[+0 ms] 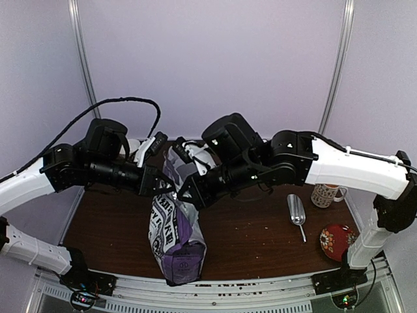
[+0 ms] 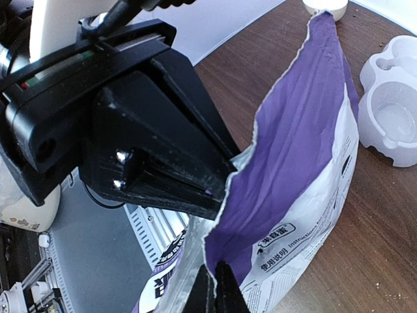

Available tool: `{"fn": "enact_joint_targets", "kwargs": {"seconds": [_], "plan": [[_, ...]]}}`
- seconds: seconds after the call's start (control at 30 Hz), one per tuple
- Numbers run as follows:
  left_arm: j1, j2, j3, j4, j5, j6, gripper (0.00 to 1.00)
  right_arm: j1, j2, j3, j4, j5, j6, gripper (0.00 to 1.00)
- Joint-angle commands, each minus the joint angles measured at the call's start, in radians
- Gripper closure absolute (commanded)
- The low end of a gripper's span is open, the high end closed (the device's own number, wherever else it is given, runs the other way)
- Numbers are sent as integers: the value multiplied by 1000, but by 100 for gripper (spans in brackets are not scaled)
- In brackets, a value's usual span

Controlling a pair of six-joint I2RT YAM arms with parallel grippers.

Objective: Serve the pet food
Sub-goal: Open the seal at the corner of the board.

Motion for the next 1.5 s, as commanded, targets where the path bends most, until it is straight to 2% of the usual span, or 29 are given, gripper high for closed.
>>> {"fn": "enact_joint_targets", "kwargs": {"seconds": [0.0,0.17,0.23,0.3,0.37,0.5,0.6,0.77,1.0,1.33,1.47], "plan": [[-12,-15,39,27,47,55,100,44,-80,-31,35,-12,59,100],[-12,-14,52,-26,6,72,98,43,-86,-42,47,17,63,100],[-12,-17,55,-38,-9,73,89,42,-83,-32,44,25,52,87],[-12,-23,56,-40,-17,68,82,37,-79,-20,39,28,40,69],[-12,-25,64,-49,-24,67,74,28,-76,-2,28,30,27,60],[-12,-17,95,-86,-69,59,63,5,-78,19,17,27,2,50],[-12,-13,102,-97,-81,56,61,-7,-76,35,12,25,-9,49],[-12,-18,105,-96,-89,49,62,-18,-60,58,-1,32,-25,49],[-12,1,117,-105,-102,59,70,-40,-26,89,-15,36,-43,53],[-12,22,133,-103,-107,63,90,-41,61,170,-64,7,-62,56],[-12,23,135,-105,-108,65,97,-41,86,184,-88,30,-70,63]]}}
